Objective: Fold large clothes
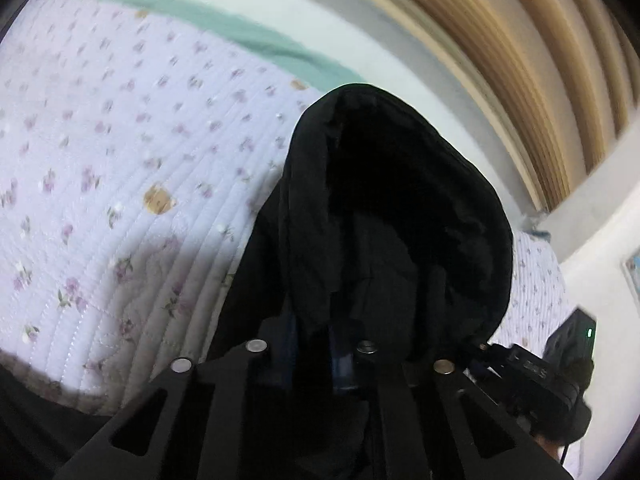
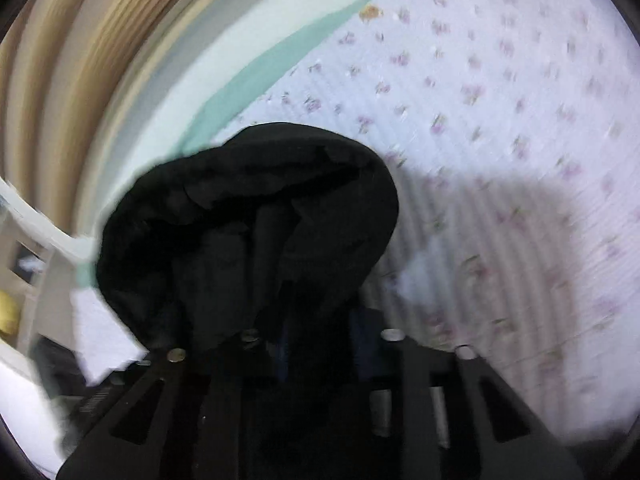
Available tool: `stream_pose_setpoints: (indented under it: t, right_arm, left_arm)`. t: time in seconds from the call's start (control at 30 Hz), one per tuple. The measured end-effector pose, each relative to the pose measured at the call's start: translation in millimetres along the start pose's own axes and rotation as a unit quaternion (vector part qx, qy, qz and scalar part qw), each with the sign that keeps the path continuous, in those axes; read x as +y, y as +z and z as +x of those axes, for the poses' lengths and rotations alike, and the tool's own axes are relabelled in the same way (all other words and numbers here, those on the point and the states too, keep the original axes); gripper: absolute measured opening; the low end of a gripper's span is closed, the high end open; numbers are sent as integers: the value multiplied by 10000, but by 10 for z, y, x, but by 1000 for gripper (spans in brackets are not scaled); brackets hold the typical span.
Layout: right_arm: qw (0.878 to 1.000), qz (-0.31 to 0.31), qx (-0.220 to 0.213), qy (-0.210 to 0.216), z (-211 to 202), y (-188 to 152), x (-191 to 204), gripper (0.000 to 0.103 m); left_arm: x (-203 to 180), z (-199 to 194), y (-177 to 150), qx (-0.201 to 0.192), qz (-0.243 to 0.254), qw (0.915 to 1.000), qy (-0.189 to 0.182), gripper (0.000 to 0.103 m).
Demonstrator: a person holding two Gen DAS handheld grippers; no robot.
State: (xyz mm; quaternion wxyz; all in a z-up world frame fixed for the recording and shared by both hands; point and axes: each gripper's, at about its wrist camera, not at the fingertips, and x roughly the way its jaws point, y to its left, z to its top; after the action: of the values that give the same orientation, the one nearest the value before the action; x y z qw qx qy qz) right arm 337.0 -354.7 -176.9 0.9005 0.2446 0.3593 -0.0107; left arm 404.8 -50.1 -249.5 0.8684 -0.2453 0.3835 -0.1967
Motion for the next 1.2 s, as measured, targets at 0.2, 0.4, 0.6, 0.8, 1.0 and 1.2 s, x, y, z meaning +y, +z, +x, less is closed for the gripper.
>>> stream_pose_setpoints:
  t: [0.2,0.4,0.6,0.8,1.0,1.2]
  right_arm:
    - [9989,-114,-238,395,-442,49,186,11]
    - [9952,-542,-322,753,-1203,-281,345,9]
    - [9951,-474,-28,868,-1695,-828,235,9]
    - [9958,-314,857,104,-1630,-1327,-21,21]
    - [9871,-767,1290,-561,-2080,-1763,-282,85]
    - [9851,-1229,1027,-630,-2470,-1588,-309,92]
  left_arm:
    - [-334,-443,41,-347,532,9979,-107,10]
    - [-450,-1091,-194,-330,990,9941,-293,10]
    - [-253,-1655,-591,120,1046,9941,-265,10]
    - [45,-1703,-841,940,521,9942,56,35]
    - [230,-2260,-950,1023,822,9905,403,59]
    - [141,-2455,-973,1171,960,9884,106,63]
